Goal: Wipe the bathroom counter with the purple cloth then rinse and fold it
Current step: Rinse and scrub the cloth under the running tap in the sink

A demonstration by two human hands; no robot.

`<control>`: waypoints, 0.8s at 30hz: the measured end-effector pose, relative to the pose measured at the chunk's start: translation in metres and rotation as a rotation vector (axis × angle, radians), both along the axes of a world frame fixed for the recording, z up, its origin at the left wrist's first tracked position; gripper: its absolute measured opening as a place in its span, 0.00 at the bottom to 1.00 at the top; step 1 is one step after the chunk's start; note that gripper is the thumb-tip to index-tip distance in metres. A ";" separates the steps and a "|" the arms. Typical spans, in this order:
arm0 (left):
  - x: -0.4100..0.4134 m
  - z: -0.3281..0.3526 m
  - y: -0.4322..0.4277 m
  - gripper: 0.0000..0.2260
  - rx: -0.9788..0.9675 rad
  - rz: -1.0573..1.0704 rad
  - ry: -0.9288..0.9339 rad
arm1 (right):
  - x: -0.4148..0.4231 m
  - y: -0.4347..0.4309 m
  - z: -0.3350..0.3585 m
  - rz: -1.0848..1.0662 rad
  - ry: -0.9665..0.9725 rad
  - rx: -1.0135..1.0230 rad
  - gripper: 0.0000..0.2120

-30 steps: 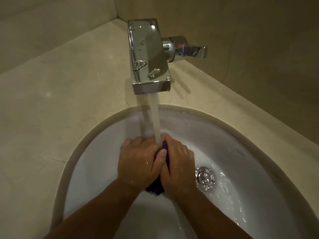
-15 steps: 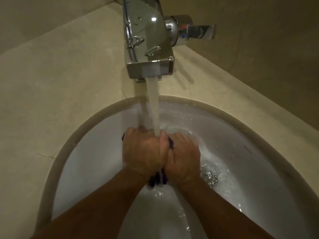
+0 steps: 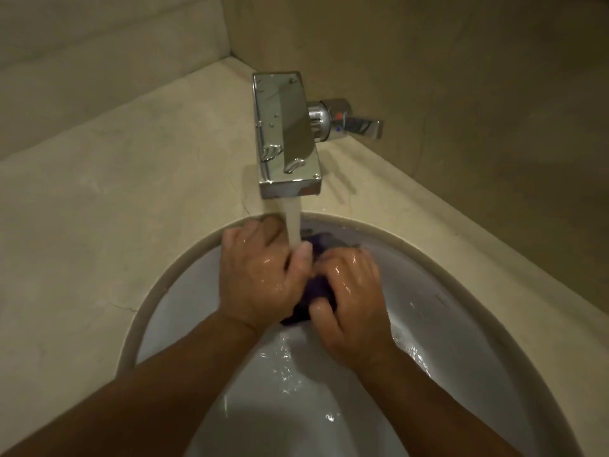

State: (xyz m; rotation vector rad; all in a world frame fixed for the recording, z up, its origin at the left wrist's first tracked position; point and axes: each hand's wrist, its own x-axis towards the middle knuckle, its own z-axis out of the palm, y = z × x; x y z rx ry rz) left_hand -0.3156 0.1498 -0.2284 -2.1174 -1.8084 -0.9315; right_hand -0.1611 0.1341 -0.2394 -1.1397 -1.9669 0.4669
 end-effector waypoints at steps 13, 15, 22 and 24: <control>-0.004 -0.052 -0.026 0.21 -0.266 -0.100 0.095 | -0.025 -0.027 -0.060 -0.213 -0.216 -0.232 0.24; -0.002 -0.055 -0.025 0.25 -0.273 -0.064 0.097 | -0.024 -0.025 -0.064 -0.237 -0.275 -0.195 0.19; 0.011 -0.057 -0.016 0.21 -0.222 0.105 0.063 | -0.022 0.002 -0.072 -0.307 -0.505 -0.130 0.09; 0.015 -0.054 -0.014 0.22 -0.266 0.109 -0.004 | -0.017 0.006 -0.074 -0.208 -0.412 -0.074 0.12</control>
